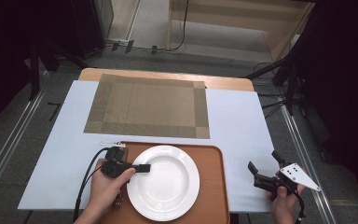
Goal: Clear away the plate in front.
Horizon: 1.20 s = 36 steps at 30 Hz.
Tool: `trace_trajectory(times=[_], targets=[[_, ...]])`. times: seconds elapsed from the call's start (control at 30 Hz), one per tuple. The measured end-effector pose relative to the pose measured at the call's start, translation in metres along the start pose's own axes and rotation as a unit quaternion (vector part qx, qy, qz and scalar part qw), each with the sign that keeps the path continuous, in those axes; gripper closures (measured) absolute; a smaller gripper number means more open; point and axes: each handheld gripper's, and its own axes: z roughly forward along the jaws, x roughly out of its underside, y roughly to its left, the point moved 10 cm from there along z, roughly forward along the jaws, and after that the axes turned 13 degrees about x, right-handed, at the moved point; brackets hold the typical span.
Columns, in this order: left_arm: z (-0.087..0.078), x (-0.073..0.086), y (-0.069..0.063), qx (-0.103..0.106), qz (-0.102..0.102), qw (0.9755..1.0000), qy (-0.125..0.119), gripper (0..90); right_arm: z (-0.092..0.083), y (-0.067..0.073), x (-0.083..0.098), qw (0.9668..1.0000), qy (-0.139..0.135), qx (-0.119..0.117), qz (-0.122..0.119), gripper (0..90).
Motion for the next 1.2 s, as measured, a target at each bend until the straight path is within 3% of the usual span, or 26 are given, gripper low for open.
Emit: trace_trajectory(times=[0.1,0.17,0.27,0.37,0.57,0.6,0.77,0.87,1.07,1.1,1.2], targets=[[0.0,0.0,0.003,-0.024,0.005,0.9996,0.014,76.8,0.0,0.0,0.0,1.0,0.0,0.001,-0.001,0.0],[0.0,0.001,0.006,-0.028,0.005,0.9995,0.017,76.8,0.0,0.0,0.0,1.0,0.0,0.001,-0.001,0.0],[0.001,0.002,0.011,-0.069,0.021,0.997,0.027,74.0,0.001,0.0,0.0,1.0,0.0,0.003,-0.005,0.0],[0.0,0.001,0.011,-0.076,0.028,0.9963,0.029,72.5,0.001,0.001,0.0,1.0,0.001,0.002,-0.005,0.0],[-0.005,-0.001,0.017,-0.128,0.049,0.9902,0.028,63.9,0.001,0.0,0.0,1.0,0.001,0.003,-0.006,0.0],[-0.006,-0.002,0.016,-0.122,0.051,0.991,0.025,64.0,0.001,0.001,0.0,1.0,0.001,0.003,-0.005,0.0],[-0.014,-0.01,0.014,-0.123,0.073,0.9898,0.003,64.1,0.001,0.001,0.001,1.0,0.002,0.004,-0.006,0.0],[-0.016,-0.013,0.012,-0.126,0.092,0.9877,-0.002,63.4,0.001,0.001,0.001,1.0,0.001,0.004,-0.008,0.0],[-0.023,-0.022,0.003,-0.117,0.131,0.9839,-0.03,51.0,0.001,0.001,0.001,0.9999,0.0,0.005,-0.009,0.0],[-0.027,-0.025,0.001,-0.118,0.141,0.9822,-0.039,48.7,0.001,0.001,0.001,0.9999,0.001,0.005,-0.01,0.0],[-0.033,-0.029,-0.004,-0.098,0.152,0.9817,-0.059,40.5,0.001,0.001,0.001,1.0,0.001,0.005,-0.009,0.0]])
